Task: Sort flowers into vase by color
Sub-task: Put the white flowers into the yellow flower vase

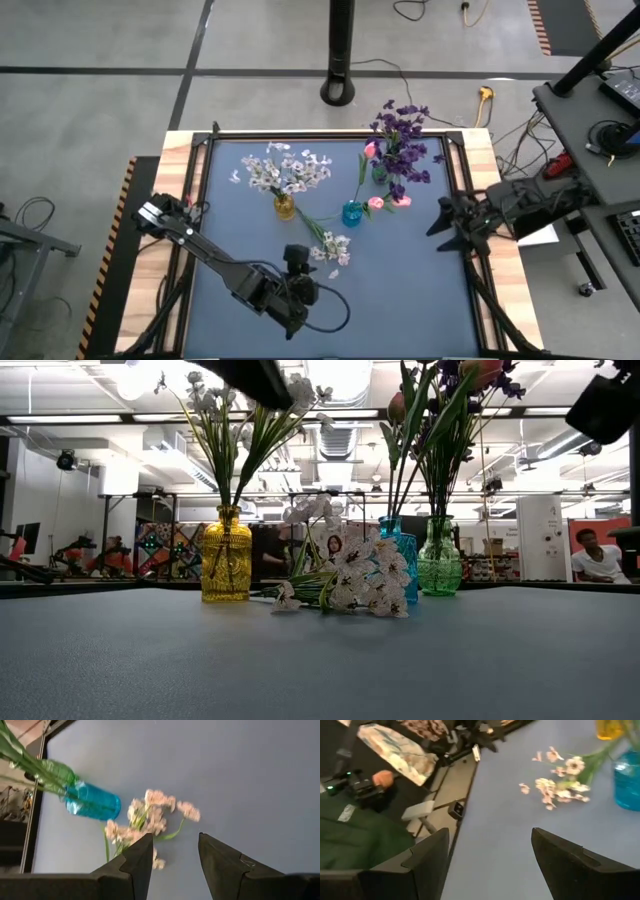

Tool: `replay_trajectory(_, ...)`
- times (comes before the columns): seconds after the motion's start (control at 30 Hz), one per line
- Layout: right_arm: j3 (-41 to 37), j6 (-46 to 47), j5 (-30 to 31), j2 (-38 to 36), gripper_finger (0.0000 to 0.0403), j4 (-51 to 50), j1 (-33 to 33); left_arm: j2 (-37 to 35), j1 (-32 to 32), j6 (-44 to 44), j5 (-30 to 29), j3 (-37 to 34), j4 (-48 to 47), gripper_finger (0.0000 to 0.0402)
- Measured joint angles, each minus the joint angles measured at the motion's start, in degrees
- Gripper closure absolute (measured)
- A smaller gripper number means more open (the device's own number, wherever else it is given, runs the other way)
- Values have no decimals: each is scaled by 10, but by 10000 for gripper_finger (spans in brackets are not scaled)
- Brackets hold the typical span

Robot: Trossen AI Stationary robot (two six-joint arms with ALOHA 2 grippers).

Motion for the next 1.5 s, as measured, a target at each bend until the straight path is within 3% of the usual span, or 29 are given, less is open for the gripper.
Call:
replay_trajectory(0.33, -42, -4, 83, 7, 129, 51, 48, 2, 61, 17, 0, -38, -9, 255)
replay_trajectory(0.53, -44, -59, 90, 29, 129, 99, 67, 1, 95, 76, 31, -110, 86, 224)
replay_trajectory(0.83, -48, -82, 135, 40, 129, 102, 76, 1, 124, 81, 44, -199, 141, 191)
replay_trajectory(1.17, -61, -93, 136, 47, 129, 128, 76, 0, 174, 117, 24, -254, 223, 188)
replay_trajectory(1.4, -76, -94, 140, 47, 129, 139, 76, 2, 204, 165, 34, -264, 274, 188)
replay_trajectory(1.5, -80, -94, 141, 46, 129, 141, 76, 2, 220, 175, 67, -265, 290, 188)
